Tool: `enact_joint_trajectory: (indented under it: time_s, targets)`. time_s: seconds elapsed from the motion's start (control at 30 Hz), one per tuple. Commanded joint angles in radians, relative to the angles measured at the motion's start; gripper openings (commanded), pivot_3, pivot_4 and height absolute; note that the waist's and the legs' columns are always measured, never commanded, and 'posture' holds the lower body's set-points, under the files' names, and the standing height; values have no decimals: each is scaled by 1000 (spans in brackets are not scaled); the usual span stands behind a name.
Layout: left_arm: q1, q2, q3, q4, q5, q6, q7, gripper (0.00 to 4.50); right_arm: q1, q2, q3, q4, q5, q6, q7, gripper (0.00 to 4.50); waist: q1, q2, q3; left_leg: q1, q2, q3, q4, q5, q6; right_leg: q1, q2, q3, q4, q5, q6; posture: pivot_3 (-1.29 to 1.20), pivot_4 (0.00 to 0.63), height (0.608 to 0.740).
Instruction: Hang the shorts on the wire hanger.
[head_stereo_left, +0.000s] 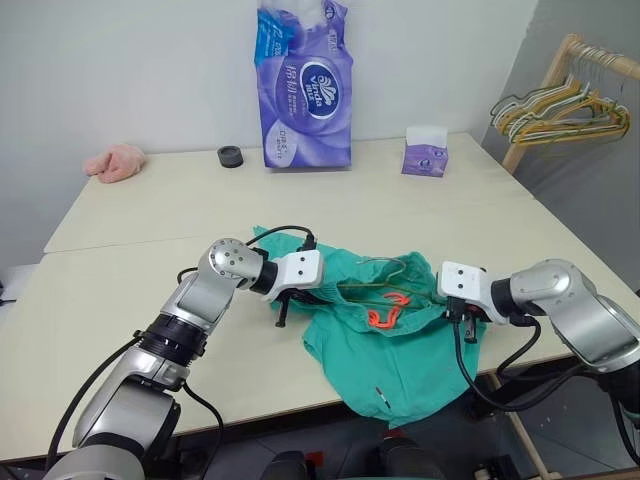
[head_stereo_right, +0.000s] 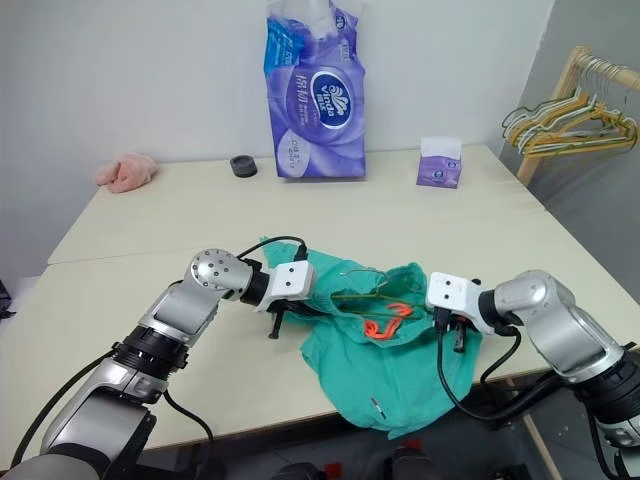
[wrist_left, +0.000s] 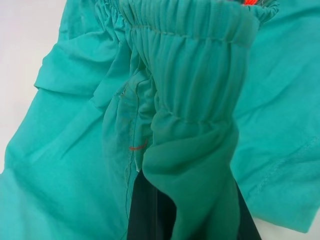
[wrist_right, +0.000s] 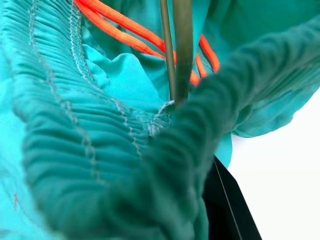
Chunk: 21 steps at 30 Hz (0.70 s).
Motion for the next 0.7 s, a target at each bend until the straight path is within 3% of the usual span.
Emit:
enact_joint_trajectory:
  time_s: [0.03,0.07,0.17,0.3,0.47,0.7]
  targets:
    - [-24,-51,41,1,-21,7,67,0,4,-4,-43,-65,49,6,33,35,1,0,0,0,0,0,0,0,0,0,0,0,0,0,0,-166,5,740]
    - [-34,-73,65,23,-42,30,88,0,12,-9,-55,-78,59,13,38,35,1,1,0,0,0,0,0,0,0,0,0,0,0,0,0,-168,6,740]
    - [-43,-97,105,54,-86,63,80,784,26,-13,-80,-104,76,33,43,0,-2,1,-1,0,0,0,0,0,0,0,0,0,0,0,0,-171,5,740]
    - [-54,-118,177,102,-153,111,80,2045,50,-21,-119,-135,109,67,44,0,-8,2,-2,0,0,0,0,0,0,0,0,0,0,0,0,-182,10,740]
    - [-73,-66,222,147,-224,190,-28,3594,89,-48,-160,-169,150,98,45,0,-13,2,-2,0,0,-1,0,0,0,0,0,0,0,0,0,-191,14,740]
    - [-72,23,180,205,-213,203,-168,3594,121,-84,-209,-196,213,133,44,0,-29,2,-2,0,0,-1,0,0,0,0,0,-1,0,0,0,-195,16,740]
